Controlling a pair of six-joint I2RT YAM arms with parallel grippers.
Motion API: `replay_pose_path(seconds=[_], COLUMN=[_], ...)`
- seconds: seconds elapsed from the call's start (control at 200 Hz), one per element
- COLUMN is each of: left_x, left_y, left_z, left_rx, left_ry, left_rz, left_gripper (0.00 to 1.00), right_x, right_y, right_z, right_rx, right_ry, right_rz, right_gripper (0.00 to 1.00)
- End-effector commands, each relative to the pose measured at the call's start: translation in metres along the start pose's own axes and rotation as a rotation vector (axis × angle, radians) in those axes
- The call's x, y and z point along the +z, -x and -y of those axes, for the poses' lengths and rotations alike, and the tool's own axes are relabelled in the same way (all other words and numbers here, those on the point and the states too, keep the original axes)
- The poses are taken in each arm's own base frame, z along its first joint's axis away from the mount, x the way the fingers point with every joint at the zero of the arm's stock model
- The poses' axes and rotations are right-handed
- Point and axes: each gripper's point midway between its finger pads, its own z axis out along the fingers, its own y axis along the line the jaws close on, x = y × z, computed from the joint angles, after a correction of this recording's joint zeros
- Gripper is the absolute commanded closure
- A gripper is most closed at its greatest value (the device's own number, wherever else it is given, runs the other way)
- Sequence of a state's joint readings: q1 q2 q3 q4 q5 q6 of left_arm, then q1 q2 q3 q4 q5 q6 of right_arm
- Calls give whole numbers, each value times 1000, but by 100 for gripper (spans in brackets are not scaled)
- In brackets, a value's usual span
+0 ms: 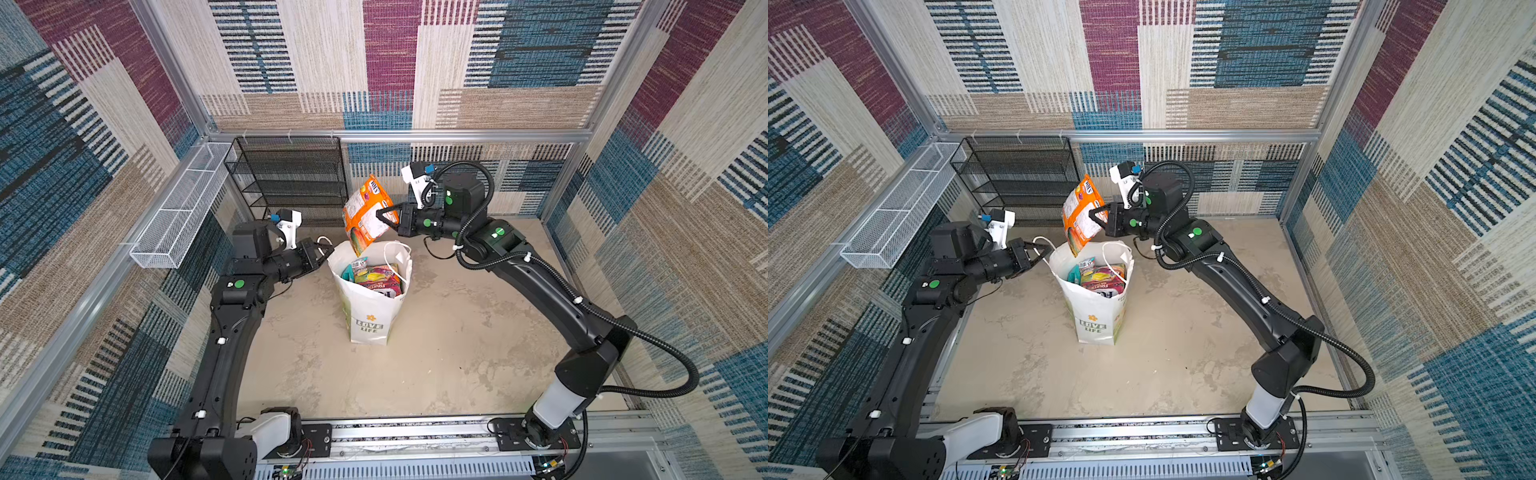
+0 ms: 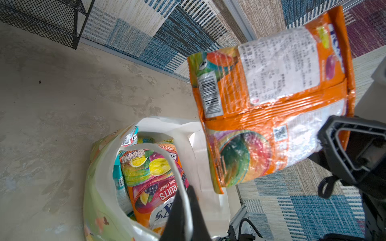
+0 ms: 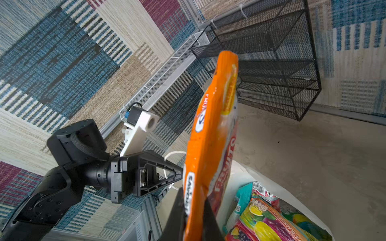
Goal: Place the snacks into the paper bag
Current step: 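Lift the orange mango packet and carry it over the bag with the right gripper, then lower the orange mango packet into the bag with the right gripper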
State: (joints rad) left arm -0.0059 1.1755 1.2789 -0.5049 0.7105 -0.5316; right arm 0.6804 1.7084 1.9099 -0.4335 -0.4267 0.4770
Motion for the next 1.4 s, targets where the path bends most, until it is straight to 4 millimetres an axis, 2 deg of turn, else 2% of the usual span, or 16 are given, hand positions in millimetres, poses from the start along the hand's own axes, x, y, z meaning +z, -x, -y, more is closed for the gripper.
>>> replay_pose_path(seconds=[0.0, 0.456, 0.691, 0.876, 1.237, 1.392], left_x=[-3, -3, -2, -2, -1, -2], left_y=[9, 9, 9, 9, 9, 10], left_z=[12, 12, 10, 10, 7, 8], left_rx=[24, 23, 20, 19, 14, 16], left_ry=[-46, -45, -42, -40, -35, -36], left_rz=[35, 36, 34, 34, 34, 35], left_gripper=[100, 99, 99, 99, 99, 99], right_x=[8, 21, 18, 15, 4, 9], right_y=[-9, -32, -47, -61, -71, -82], right_z=[4, 22, 19, 27, 10, 20], right_rx=[-43, -68, -75, -89, -108, -104], right_ry=[-37, -105, -86, -113, -57, -83], right_rz=[-33, -108, -143, -182, -207, -248], right_gripper=[100, 100, 100, 100, 100, 100])
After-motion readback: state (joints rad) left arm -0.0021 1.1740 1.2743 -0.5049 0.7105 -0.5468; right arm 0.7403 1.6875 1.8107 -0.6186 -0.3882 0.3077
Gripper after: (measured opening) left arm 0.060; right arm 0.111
